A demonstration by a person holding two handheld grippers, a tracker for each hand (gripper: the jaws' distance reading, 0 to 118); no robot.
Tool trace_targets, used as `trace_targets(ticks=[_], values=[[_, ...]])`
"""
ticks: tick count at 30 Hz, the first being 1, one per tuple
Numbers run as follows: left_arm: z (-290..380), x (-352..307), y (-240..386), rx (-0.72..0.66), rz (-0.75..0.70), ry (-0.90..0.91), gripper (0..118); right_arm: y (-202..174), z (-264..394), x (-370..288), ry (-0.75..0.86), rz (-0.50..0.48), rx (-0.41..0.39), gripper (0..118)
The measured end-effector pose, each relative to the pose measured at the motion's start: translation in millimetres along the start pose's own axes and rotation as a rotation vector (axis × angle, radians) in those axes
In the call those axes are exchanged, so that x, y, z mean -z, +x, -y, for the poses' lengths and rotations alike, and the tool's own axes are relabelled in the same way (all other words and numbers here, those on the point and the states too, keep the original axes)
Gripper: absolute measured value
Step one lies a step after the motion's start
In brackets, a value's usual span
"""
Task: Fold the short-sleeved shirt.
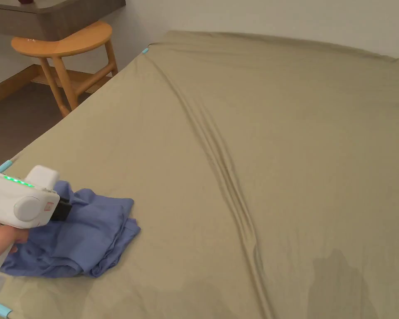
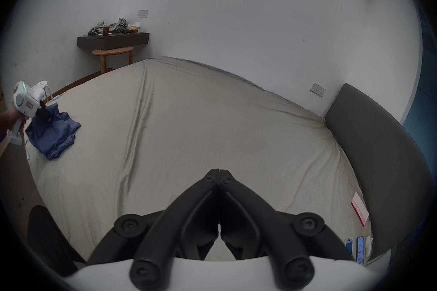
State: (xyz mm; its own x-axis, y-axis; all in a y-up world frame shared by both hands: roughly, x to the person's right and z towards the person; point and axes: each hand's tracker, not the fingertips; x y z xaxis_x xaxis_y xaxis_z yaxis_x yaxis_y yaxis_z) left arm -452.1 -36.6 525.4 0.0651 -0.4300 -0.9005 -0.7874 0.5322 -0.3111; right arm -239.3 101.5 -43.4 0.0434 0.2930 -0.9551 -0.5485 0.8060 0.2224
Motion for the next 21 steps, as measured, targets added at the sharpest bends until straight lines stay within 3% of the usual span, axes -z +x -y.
trace_targets(ticks=[1, 2, 6, 10, 17, 19, 20, 21], values=[[-10, -13, -4, -0.022, -0.036, 0.068, 91, 4, -1, -2, 0.002, 0.005, 0.001, 0], [-20, -36, -7, -0.063, -0.028, 0.144, 100, 9, -1, -5, 0.006, 0.011, 0.003, 0], [-62, -121, -16, -0.249, 0.021, 0.424, 100, 33, -9, -22, 0.050, 0.043, 0.030, 0], [-92, -219, 4, -0.330, 0.082, 0.683, 100, 61, -22, -50, 0.125, 0.081, 0.050, 0], [-98, -382, 102, -0.419, 0.186, 0.960, 100, 104, -41, -117, 0.305, 0.148, 0.051, 0], [-95, -418, 142, -0.399, 0.280, 0.993, 95, 110, -42, -133, 0.334, 0.159, 0.060, 0], [-93, -433, 162, -0.384, 0.297, 0.994, 85, 113, -42, -140, 0.346, 0.159, 0.065, 0], [-88, -446, 181, -0.361, 0.312, 1.013, 63, 115, -41, -147, 0.362, 0.158, 0.072, 0]])
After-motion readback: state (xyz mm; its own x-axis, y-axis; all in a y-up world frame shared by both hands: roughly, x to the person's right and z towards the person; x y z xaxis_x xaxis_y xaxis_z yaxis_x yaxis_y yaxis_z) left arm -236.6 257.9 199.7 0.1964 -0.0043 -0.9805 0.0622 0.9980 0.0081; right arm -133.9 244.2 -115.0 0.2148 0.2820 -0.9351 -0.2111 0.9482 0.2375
